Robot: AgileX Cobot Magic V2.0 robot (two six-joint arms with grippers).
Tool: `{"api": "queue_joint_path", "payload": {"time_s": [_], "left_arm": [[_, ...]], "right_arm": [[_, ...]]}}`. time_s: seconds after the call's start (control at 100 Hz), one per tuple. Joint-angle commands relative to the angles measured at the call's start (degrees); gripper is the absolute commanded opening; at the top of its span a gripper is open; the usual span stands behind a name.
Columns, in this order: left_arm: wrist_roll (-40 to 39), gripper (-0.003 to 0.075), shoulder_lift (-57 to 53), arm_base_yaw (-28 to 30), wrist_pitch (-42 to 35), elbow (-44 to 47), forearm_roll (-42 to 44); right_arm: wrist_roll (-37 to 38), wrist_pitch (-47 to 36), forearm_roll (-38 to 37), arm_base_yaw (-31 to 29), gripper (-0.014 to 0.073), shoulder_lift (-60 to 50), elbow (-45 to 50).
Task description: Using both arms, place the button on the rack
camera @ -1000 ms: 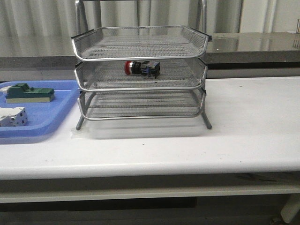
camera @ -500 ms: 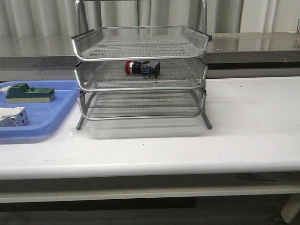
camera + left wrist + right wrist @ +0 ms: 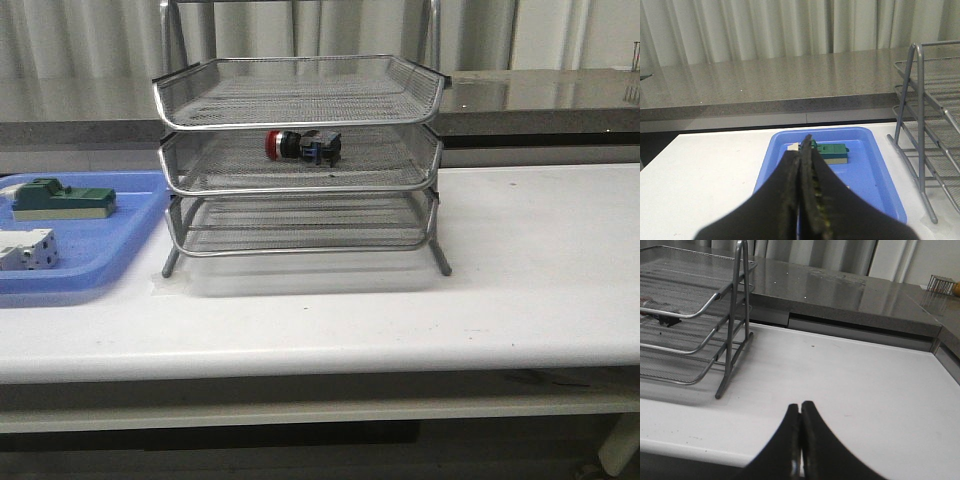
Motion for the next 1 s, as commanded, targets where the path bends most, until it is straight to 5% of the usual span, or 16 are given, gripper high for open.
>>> {"api": "queue_joint_path", "payload": {"time_s": [0.0, 0.33, 0.99], "left_arm": [[-0.5, -0.002, 0.17, -0.04, -3.92, -1.64, -0.28], [-0.5, -0.002, 0.27, -0.04, -3.92, -1.64, -0.28], [-0.5, -0.002, 0.27, -0.04, -3.92, -1.64, -0.28]], "right_arm": [[-0.41, -6.52, -0.91, -0.24, -0.0066, -2.43, 2.11], [4.82, -11.15, -2.24, -0.24, -0.0066, -7.37, 12.26], [4.77, -11.85, -4.47, -0.24, -0.0066, -7.37, 12.19]]}}
